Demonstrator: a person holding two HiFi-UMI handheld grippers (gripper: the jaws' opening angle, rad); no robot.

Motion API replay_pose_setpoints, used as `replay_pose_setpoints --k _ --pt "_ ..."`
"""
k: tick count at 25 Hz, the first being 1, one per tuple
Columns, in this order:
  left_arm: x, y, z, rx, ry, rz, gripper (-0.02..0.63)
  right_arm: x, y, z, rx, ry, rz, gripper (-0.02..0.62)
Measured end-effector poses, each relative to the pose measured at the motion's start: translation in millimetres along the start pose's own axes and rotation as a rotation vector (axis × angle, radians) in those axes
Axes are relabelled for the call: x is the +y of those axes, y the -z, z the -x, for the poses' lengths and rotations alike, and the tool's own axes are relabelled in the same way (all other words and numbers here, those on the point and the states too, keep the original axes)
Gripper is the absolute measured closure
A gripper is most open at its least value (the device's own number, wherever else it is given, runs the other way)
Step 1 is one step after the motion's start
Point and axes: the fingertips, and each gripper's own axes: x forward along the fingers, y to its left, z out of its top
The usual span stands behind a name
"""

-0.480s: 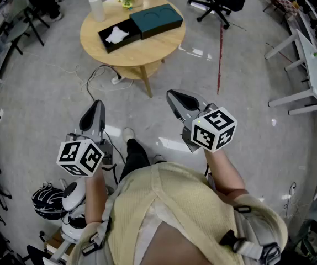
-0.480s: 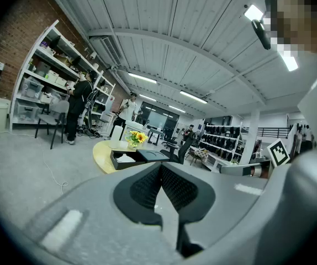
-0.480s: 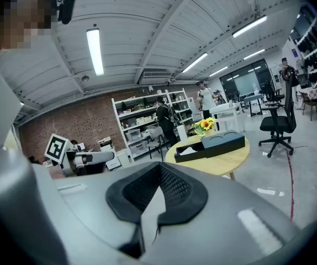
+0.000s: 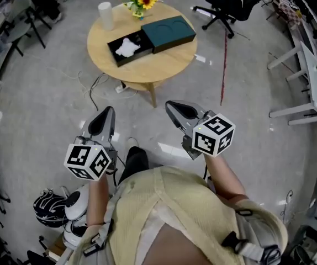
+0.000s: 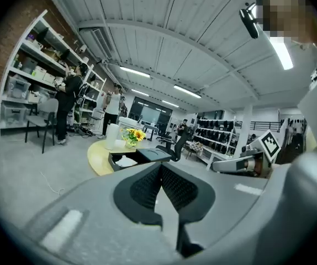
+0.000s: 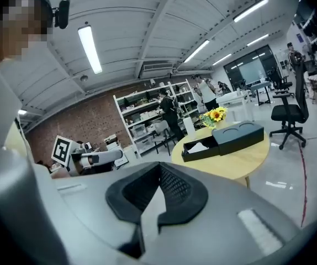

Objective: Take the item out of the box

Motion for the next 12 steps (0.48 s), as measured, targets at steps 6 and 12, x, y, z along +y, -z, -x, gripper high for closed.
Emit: replay_pose_setpoints --k 6,12 --pt "38.3 -2.1 -11.9 0.042 -0.032 -0.047 0.607 -1.6 -18.4 -50.0 0.027 -0.010 0.030 0.585" --pt "82.5 -9.9 -11.8 0.049 -0.051 -0.031 0.607 3.2 -29.1 -106.4 0.062 -0.057 -0.028 0.545"
